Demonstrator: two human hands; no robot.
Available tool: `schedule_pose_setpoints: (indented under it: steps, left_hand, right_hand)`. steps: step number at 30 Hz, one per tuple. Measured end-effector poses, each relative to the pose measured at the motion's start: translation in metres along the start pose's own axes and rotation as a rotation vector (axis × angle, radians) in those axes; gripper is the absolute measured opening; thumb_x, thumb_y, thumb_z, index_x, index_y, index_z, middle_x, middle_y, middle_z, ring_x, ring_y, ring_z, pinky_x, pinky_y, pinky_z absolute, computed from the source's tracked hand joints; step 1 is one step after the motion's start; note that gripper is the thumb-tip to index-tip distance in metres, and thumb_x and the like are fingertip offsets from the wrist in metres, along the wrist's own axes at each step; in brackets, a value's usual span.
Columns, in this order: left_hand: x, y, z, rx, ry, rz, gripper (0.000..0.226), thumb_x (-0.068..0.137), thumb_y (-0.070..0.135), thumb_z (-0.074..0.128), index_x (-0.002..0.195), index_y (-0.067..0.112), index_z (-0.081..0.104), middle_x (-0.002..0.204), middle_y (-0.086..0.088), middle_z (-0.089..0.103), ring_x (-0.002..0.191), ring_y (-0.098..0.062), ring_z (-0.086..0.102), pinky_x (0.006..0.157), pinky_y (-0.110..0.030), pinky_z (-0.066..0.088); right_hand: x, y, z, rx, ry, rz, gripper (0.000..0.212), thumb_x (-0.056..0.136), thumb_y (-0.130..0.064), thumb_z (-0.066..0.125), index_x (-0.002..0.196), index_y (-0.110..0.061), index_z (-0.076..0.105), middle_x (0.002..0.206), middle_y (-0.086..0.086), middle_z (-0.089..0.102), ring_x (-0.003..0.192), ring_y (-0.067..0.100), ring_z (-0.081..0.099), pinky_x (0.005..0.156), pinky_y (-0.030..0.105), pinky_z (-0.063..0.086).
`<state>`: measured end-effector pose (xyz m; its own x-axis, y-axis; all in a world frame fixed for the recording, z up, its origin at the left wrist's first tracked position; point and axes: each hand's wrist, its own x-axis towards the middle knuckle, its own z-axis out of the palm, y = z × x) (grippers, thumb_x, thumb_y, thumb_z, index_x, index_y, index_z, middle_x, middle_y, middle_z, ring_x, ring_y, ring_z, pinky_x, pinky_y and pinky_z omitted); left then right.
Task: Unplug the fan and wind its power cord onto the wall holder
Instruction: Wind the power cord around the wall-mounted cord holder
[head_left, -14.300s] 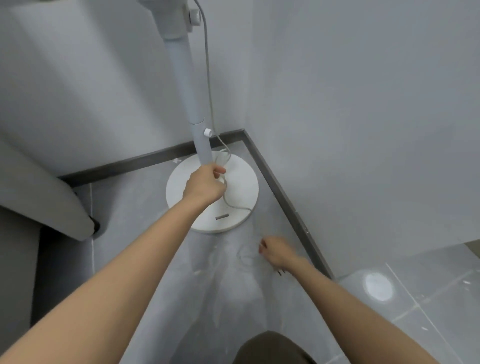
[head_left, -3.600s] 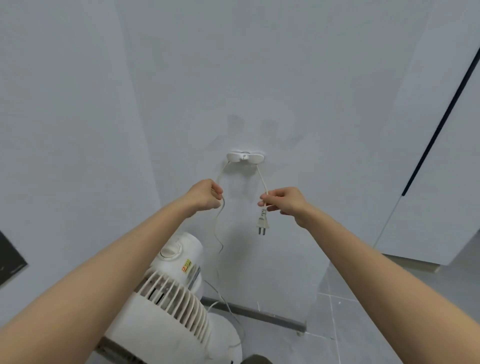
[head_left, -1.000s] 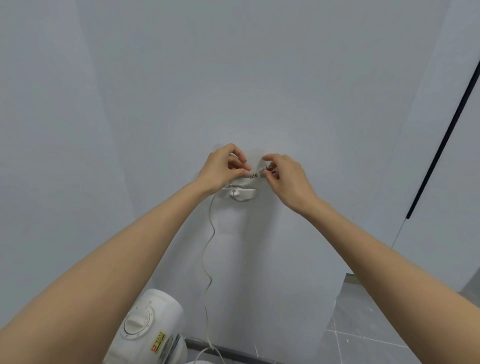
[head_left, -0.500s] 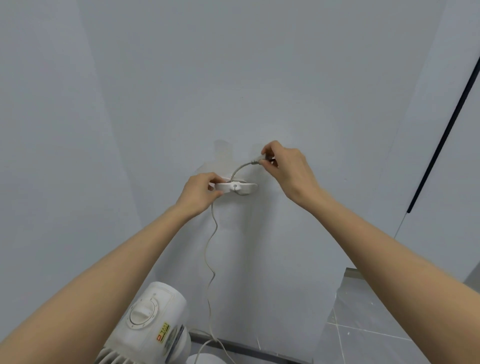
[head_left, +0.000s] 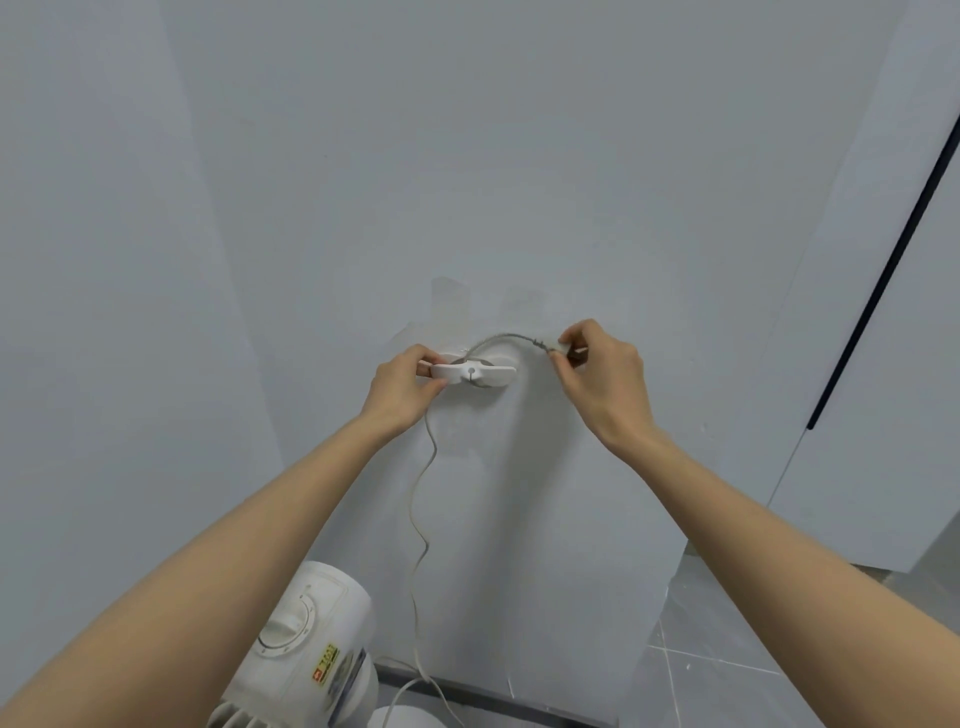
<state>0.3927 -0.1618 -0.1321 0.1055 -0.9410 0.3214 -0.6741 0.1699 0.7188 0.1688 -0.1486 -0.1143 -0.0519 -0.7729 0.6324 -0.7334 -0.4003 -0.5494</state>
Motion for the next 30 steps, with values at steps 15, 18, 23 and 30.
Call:
schedule_pose_setpoints:
  steps: [15, 18, 23, 30]
  left_hand:
    - [0.002, -0.002, -0.005, -0.142, 0.008, -0.064, 0.020, 0.084, 0.012, 0.066, 0.104, 0.009, 0.068, 0.095, -0.012, 0.072, 0.083, -0.026, 0.069, 0.084, -0.043, 0.057]
    - [0.001, -0.001, -0.006, -0.178, 0.005, -0.064, 0.020, 0.085, 0.010, 0.067, 0.105, 0.007, 0.068, 0.092, -0.014, 0.071, 0.074, -0.023, 0.066, 0.078, -0.039, 0.059]
    - [0.000, -0.003, -0.007, -0.241, 0.022, -0.072, 0.024, 0.083, 0.009, 0.069, 0.106, 0.004, 0.070, 0.087, -0.015, 0.071, 0.074, -0.025, 0.069, 0.074, -0.035, 0.061]
    - [-0.001, -0.001, -0.006, -0.160, 0.018, -0.014, 0.024, 0.081, 0.013, 0.069, 0.103, 0.021, 0.073, 0.085, -0.001, 0.071, 0.073, -0.018, 0.065, 0.085, -0.035, 0.056]
  right_hand:
    - [-0.038, 0.001, 0.049, 0.115, -0.293, 0.329, 0.013, 0.079, -0.017, 0.064, 0.075, -0.005, 0.067, 0.067, 0.010, 0.072, 0.065, 0.024, 0.070, 0.071, 0.036, 0.058]
    - [-0.037, -0.006, 0.045, -0.019, -0.330, 0.127, 0.015, 0.083, -0.017, 0.062, 0.081, -0.004, 0.068, 0.076, 0.010, 0.072, 0.075, 0.027, 0.066, 0.071, 0.037, 0.054]
    - [-0.022, -0.021, 0.031, -0.183, -0.423, -0.227, 0.017, 0.093, -0.015, 0.056, 0.099, -0.003, 0.067, 0.095, 0.013, 0.069, 0.093, 0.029, 0.060, 0.070, 0.031, 0.041]
    - [0.007, -0.027, 0.024, -0.250, -0.515, -0.432, 0.021, 0.098, -0.020, 0.051, 0.110, -0.007, 0.063, 0.104, 0.010, 0.067, 0.105, 0.026, 0.049, 0.084, 0.035, 0.042]
